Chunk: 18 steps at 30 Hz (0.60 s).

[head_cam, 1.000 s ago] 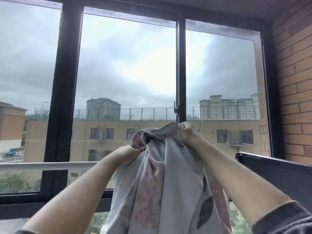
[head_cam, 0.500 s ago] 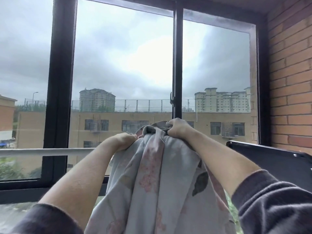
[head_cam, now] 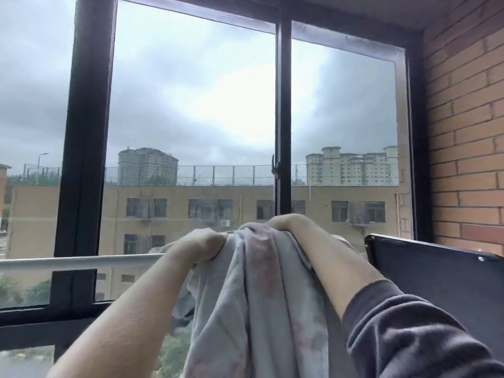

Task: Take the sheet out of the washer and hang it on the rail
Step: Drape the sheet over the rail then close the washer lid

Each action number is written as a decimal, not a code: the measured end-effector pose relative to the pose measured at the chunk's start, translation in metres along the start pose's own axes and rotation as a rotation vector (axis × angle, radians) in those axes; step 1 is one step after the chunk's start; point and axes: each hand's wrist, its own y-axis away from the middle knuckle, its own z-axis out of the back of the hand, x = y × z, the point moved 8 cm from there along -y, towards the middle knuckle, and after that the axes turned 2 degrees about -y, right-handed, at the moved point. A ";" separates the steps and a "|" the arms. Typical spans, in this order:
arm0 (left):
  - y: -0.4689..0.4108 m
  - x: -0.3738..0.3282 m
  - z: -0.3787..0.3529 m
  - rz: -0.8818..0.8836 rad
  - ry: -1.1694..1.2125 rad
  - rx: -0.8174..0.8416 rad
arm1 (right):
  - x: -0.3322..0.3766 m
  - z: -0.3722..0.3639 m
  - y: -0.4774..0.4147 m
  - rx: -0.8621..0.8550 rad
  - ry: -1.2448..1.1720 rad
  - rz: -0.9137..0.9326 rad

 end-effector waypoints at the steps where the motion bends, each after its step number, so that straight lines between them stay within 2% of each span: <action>1: 0.000 0.000 0.002 -0.013 -0.026 -0.011 | 0.003 -0.004 0.003 0.012 -0.051 0.021; 5: 0.006 0.004 0.009 -0.054 -0.082 -0.048 | 0.020 0.014 0.020 -0.275 -0.098 0.168; 9: 0.013 -0.002 0.016 -0.162 -0.083 -0.145 | 0.016 0.021 0.052 -0.435 -0.053 0.264; 14: 0.035 -0.018 0.021 -0.258 -0.120 -0.385 | -0.009 0.018 0.079 -0.550 0.130 0.272; 18: 0.050 -0.037 0.018 -0.395 0.035 -0.442 | -0.022 0.011 0.099 -0.576 0.168 0.300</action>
